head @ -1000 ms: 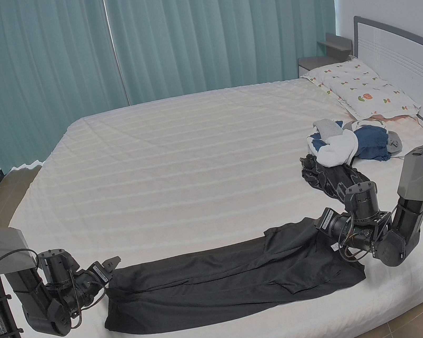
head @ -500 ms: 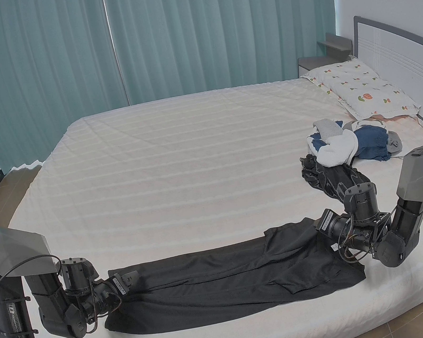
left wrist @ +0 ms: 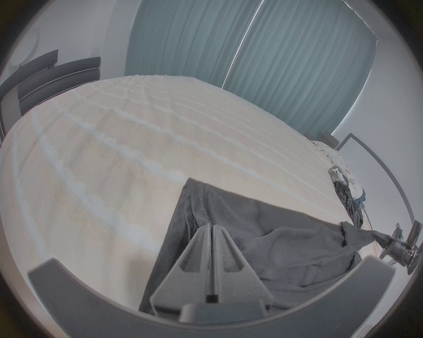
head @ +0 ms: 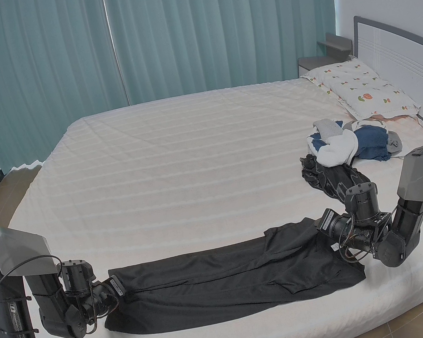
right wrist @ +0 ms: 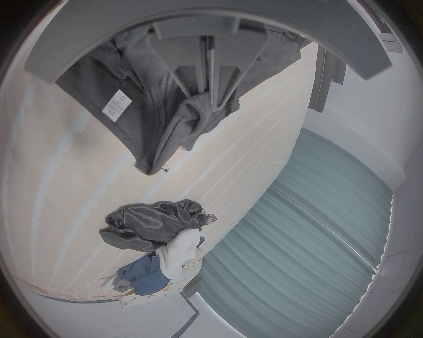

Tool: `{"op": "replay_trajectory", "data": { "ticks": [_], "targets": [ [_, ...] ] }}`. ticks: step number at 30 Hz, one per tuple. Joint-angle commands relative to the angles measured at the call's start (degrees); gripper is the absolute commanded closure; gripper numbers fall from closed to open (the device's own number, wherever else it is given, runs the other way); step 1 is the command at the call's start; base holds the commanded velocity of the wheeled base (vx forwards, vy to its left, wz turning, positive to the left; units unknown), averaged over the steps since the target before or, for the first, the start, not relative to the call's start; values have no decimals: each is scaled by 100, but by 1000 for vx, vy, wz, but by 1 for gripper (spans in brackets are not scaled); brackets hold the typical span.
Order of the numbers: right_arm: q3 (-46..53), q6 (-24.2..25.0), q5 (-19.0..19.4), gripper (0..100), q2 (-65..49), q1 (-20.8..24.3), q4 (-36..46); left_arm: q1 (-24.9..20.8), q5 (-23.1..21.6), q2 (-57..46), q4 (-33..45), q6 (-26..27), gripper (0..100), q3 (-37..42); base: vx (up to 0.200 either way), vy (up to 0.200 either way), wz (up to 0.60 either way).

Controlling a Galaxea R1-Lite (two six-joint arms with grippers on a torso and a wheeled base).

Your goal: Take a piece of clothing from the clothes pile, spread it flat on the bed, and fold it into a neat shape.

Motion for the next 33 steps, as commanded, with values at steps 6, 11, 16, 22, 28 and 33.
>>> {"op": "replay_trajectory", "data": {
  "ticks": [6,11,16,22,28,33],
  "targets": [
    [-13,31,0,100,-179,-65,-92,175,16,-453,-3,-161,100,-108,0,0,0],
    [-48,31,0,100,-197,-65,-180,298,16,-603,-3,-346,100,-284,0,0,0],
    [-39,23,-9,100,-179,-83,-417,342,-2,-559,23,-399,100,-354,0,0,0],
    [-48,31,-17,100,-206,-74,-426,333,-11,-550,49,-399,100,-301,0,0,0],
    [-92,5,-17,100,-303,-83,-549,342,-19,-559,23,-408,100,-319,0,0,0],
    [233,-144,53,100,-399,-83,-566,404,-19,-594,23,-425,100,-248,0,0,0]
  ]
}}
